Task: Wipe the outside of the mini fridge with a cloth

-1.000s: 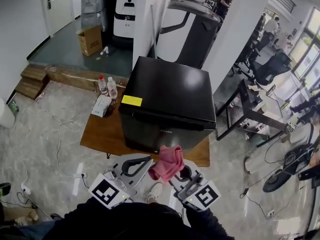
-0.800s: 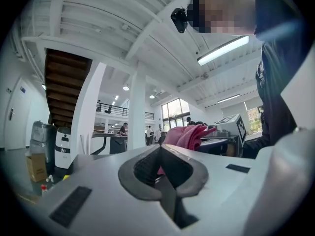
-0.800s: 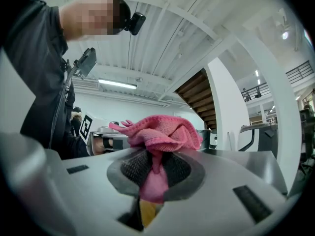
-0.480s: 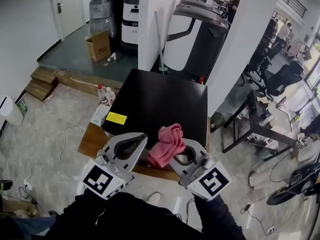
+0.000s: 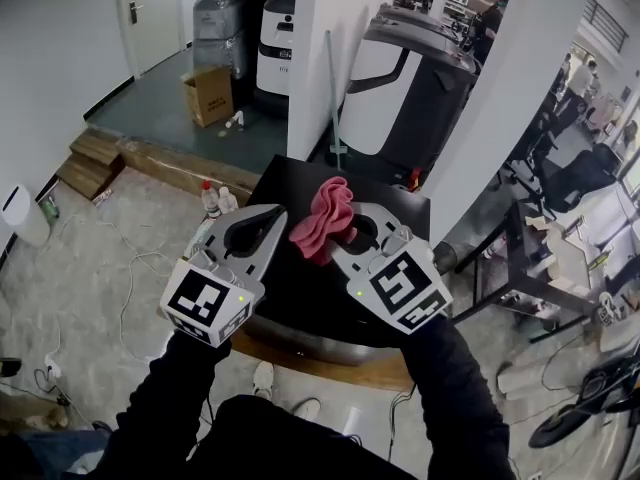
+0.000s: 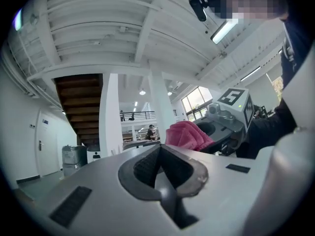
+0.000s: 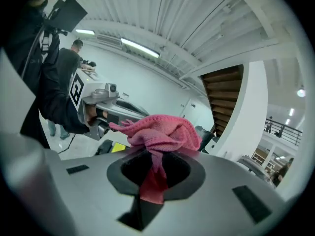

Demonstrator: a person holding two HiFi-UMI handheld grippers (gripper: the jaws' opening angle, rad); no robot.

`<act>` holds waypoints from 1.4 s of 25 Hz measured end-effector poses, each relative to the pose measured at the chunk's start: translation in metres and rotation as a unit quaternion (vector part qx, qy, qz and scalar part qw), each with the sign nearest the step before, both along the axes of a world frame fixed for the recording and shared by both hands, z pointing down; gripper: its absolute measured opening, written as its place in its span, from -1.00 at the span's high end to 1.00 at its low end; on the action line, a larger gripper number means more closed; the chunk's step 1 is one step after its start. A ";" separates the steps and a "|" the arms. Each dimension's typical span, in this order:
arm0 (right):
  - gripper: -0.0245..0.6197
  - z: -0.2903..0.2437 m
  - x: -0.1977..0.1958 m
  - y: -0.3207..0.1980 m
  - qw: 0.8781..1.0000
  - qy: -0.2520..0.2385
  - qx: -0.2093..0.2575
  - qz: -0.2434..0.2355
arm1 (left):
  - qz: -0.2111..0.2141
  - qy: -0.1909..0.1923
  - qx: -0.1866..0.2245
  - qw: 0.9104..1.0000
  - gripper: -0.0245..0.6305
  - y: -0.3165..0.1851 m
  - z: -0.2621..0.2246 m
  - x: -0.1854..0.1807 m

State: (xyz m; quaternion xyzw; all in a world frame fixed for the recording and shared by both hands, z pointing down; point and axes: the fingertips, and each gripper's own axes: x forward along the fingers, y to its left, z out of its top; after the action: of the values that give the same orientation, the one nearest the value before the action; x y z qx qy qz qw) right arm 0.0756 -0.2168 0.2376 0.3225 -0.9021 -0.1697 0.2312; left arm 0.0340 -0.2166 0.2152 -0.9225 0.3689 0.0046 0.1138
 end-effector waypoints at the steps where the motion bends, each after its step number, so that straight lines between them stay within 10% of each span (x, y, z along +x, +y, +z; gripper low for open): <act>1: 0.72 0.002 -0.006 -0.018 1.000 0.018 0.004 -0.003 | -0.011 -0.002 0.003 1.000 0.91 -0.018 0.000 -0.006; 17: 0.72 0.124 -0.091 -0.232 0.976 0.194 -0.100 0.006 | -0.042 -0.043 -0.065 0.996 0.91 -0.210 0.067 -0.063; 35: 0.74 0.158 -0.034 -0.217 0.959 0.250 -0.128 0.032 | -0.004 -0.049 -0.076 0.996 0.91 -0.187 0.064 -0.014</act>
State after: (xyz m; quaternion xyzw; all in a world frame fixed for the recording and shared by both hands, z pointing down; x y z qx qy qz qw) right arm 0.0416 -0.4334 0.3953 0.2663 -0.8187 -0.1201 0.4944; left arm 0.0203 -0.4036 0.2797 -0.9262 0.3656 -0.0691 0.0611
